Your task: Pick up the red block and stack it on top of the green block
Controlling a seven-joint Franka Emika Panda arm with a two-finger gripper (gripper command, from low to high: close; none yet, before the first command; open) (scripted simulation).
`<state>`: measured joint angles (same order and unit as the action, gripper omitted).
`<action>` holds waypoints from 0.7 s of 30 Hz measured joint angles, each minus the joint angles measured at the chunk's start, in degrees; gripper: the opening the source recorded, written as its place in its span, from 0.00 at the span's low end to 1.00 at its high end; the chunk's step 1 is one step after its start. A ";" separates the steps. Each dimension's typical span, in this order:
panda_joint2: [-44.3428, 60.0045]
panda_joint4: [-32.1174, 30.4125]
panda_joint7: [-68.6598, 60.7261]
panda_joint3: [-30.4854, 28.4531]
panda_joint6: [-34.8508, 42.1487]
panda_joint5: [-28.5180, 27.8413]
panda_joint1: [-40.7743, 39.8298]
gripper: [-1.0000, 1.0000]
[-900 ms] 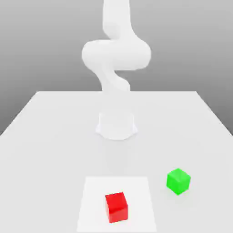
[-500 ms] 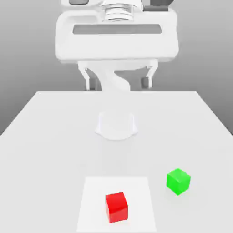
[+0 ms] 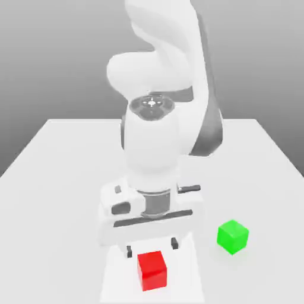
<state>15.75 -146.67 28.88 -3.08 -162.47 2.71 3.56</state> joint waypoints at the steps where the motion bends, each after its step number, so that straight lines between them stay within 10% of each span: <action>1: 2.07 0.29 -0.26 0.32 -1.73 0.34 -0.25 0.50; 2: 3.33 0.47 -0.43 0.41 -2.79 0.60 -0.28 0.00; 15: -7.53 -1.73 -0.07 0.76 5.91 -1.07 0.76 0.00; 21: -16.76 -8.12 -9.02 7.80 8.72 0.24 13.50 0.00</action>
<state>-1.01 -154.79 19.86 4.72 -153.75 2.95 17.06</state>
